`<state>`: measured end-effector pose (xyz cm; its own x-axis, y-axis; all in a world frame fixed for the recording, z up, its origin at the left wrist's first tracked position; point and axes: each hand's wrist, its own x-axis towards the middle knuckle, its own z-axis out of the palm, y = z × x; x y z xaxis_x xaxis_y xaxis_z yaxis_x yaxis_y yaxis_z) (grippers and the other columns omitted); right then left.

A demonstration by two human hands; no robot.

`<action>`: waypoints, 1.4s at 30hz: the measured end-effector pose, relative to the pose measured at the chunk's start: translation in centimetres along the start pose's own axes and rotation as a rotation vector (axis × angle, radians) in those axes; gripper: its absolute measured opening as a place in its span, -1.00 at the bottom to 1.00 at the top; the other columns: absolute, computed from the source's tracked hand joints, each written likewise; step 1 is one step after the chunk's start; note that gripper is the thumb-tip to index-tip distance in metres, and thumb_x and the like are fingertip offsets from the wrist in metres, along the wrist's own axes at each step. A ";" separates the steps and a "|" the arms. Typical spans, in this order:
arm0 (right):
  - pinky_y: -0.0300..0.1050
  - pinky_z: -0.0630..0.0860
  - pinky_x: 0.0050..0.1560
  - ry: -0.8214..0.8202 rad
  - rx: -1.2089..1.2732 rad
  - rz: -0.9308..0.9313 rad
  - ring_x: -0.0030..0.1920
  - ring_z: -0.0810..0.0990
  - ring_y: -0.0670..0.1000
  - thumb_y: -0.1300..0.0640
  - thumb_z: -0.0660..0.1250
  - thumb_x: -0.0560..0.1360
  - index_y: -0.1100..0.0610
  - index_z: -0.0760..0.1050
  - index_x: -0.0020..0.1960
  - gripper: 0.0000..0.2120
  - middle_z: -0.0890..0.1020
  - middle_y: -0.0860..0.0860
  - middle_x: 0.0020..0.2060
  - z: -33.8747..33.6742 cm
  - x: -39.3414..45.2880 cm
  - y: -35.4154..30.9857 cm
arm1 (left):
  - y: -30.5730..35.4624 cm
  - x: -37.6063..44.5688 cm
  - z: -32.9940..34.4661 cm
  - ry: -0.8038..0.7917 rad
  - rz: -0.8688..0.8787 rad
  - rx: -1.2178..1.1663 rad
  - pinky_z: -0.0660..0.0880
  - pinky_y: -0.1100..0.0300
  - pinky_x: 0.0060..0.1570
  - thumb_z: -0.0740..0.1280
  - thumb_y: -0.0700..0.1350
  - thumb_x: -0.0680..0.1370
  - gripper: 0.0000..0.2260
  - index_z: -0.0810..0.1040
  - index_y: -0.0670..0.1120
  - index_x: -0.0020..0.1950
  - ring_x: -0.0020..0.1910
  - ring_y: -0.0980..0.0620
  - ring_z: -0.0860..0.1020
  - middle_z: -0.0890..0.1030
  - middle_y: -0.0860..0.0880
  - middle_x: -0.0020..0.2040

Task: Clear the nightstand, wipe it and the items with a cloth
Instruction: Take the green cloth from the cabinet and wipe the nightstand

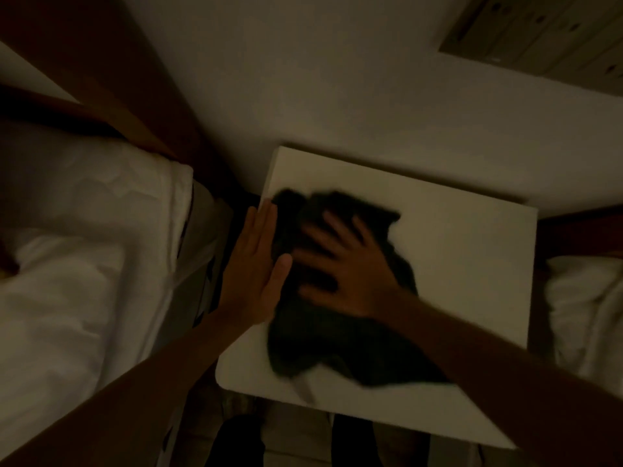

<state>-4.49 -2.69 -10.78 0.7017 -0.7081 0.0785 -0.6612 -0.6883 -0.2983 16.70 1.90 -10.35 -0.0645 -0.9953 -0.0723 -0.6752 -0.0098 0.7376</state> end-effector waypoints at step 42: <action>0.40 -0.03 0.52 -0.027 0.018 0.247 0.62 0.00 0.22 -0.44 0.19 0.50 -0.25 0.16 0.58 -0.29 0.10 -0.03 0.63 -0.9 -15.0 -4.3 | 5.0 0.6 3.7 -0.119 0.015 0.622 -0.07 -0.25 0.55 -0.07 0.05 0.67 -0.43 -0.07 -0.10 0.65 0.63 -0.15 -0.10 -0.07 -0.13 0.66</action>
<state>-12.42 10.70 -9.87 0.5263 -0.8500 -0.0240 -0.8089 -0.4918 -0.3222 10.58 1.64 -9.15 -0.1343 -0.9771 -0.1650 -0.9721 0.0976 0.2134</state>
